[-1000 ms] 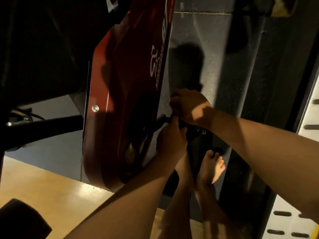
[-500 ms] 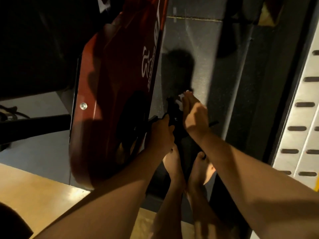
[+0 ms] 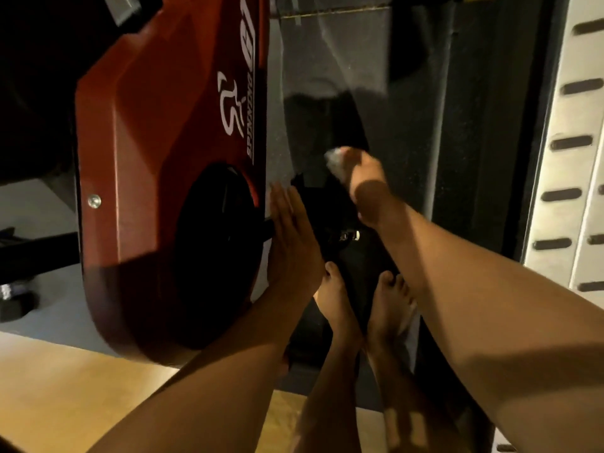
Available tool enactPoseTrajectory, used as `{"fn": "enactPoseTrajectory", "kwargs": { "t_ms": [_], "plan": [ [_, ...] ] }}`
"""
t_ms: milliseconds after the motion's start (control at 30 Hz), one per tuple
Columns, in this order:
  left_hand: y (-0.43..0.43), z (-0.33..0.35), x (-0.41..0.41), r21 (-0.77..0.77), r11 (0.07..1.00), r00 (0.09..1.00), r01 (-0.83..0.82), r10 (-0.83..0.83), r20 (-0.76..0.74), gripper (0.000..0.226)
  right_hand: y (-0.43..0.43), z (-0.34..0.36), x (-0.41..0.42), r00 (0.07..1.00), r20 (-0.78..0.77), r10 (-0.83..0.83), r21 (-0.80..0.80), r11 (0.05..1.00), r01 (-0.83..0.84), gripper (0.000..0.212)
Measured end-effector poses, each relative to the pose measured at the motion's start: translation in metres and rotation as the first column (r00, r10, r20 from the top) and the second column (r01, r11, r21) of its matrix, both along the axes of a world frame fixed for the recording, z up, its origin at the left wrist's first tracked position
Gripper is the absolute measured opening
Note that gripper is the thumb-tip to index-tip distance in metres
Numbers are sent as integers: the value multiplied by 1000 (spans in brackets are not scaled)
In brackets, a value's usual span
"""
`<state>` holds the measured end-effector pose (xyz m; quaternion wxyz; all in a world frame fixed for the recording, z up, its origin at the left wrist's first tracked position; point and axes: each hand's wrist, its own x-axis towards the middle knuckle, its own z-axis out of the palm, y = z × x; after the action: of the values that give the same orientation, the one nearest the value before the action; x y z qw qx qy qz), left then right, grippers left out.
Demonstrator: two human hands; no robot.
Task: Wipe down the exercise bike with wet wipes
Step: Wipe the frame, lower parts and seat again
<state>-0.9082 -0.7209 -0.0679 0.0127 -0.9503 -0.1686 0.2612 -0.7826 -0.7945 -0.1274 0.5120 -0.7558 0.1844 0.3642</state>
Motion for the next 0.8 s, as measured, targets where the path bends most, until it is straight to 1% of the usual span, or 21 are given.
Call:
{"fn": "enactPoseTrajectory", "kwargs": {
  "t_ms": [33,67,100,133,167,200,233,267,300,367,433,467,500,533,567,600,667,700,733,767,800],
  "plan": [
    [-2,3,4,-18,1000,1000,20,-20,-10,114,4,3,-12,988,-156,-6,75,997,18,30],
    [-1,1,8,-14,999,999,49,-49,-15,125,2,10,-24,971,-225,75,112,992,-51,33],
    [1,1,14,-3,997,997,71,-72,-18,130,0,10,-33,966,-255,51,133,991,-17,36],
    [4,-1,20,3,995,995,101,-101,-19,124,-10,5,-42,958,-286,-13,153,986,59,40],
    [7,-2,26,-15,990,989,139,-139,-40,111,-16,0,-47,947,-321,21,156,987,31,43],
    [8,-5,31,-71,982,982,177,-181,-52,98,-16,5,-55,899,-379,217,141,974,-176,44],
    [8,-6,37,-158,964,973,214,-225,-52,92,-20,1,-59,846,-431,314,16,940,-341,43],
    [7,-6,42,-226,938,959,263,-279,-42,90,-28,-6,-67,766,-385,515,-59,814,-577,43],
    [5,-7,45,-261,915,945,307,-326,-32,87,-33,-5,-66,789,-388,477,-121,822,-556,40],
    [5,-12,46,-275,909,939,313,-340,-56,80,-35,-2,-54,950,-292,106,-172,972,-161,35],
    [6,-15,40,-313,917,963,247,-268,-28,80,-29,4,-39,935,-231,-269,-56,963,263,32],
    [6,-14,34,-346,912,972,220,-233,2,85,-14,11,-38,939,-209,-274,31,958,287,32],
    [6,-8,30,-388,899,977,201,-212,15,91,0,17,-39,972,-171,-159,38,985,168,35],
    [7,-2,28,-420,888,979,187,-204,4,95,14,27,-54,991,-125,41,44,998,-35,45],
    [9,3,28,-451,877,981,164,-194,-20,98,19,35,-72,979,-67,191,-97,976,-197,60],
    [12,7,31,-487,865,985,120,-164,-49,98,12,35,-88,922,-32,385,-233,895,-381,70],
    [19,14,42,-535,842,987,67,-133,-87,98,-27,29,-97,783,-113,612,-267,741,-617,51],
    [21,19,48,-527,845,983,84,-158,-96,98,-48,33,-94,720,-162,675,-239,681,-692,41],
    [23,25,52,-514,852,979,104,-179,-98,96,-70,31,-89,731,-172,660,-266,684,-679,37],
    [24,31,53,-500,858,980,117,-180,-80,92,-90,31,-84,767,-156,623,-309,707,-637,35],
    [22,37,51,-492,861,986,127,-164,-32,85,-97,34,-81,856,-94,508,-308,803,-510,35]
  ]
}}
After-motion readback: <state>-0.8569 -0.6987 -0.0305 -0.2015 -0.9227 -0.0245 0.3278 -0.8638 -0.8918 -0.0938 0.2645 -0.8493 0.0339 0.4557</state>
